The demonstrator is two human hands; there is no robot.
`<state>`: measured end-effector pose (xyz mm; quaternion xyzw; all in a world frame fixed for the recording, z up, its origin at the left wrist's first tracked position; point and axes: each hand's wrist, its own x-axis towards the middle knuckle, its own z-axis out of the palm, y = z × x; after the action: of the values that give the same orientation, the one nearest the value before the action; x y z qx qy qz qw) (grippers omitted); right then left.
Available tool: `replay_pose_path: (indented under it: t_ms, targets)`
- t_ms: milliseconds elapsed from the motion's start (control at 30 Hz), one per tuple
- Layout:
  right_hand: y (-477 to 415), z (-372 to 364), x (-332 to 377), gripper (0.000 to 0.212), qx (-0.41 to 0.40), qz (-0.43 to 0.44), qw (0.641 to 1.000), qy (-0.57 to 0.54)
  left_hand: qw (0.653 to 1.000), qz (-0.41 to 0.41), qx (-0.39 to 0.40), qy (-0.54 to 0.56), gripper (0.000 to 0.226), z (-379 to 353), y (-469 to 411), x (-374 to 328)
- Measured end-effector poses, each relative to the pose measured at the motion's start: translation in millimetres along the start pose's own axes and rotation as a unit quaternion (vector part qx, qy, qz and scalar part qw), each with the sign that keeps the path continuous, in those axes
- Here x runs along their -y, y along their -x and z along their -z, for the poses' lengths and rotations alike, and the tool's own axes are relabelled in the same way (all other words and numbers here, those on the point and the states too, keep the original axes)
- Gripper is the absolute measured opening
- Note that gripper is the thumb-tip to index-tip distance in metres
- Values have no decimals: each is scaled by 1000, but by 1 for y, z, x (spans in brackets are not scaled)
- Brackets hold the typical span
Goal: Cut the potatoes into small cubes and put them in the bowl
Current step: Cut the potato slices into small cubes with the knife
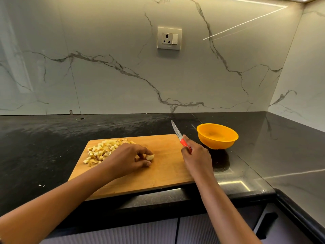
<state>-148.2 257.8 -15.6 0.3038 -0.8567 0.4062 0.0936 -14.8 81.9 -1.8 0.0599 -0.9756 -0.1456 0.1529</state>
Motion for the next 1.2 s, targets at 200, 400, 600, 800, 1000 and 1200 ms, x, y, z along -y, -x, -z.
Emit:
replay_pose_path:
  t_ms: [200, 400, 600, 800, 1000, 1200]
  targets:
    - [1, 1, 1, 45, 4, 1, 1000, -1, 999, -41, -12, -1, 25, -3, -13, 3]
    - [2, -1, 1, 46, 17, 12, 1000, 6, 984, -152, -61, -66, 18, 4, 1, 13]
    - [10, 2, 9, 46, 29, 39, 998, 29, 976, -192, -81, -63, 53, 6, 8, 19]
    - [44, 11, 20, 45, 75, 96, 990, 67, 976, -208, -41, -54, 54, 6, 15, 25]
    - [72, 18, 41, 48, 95, 154, 980, 85, 973, -214, -7, -90, 49, 8, 25, 36]
    - [87, 15, 50, 51, 100, 180, 965, 160, 971, -208, 13, -119, 53, 5, 25, 40]
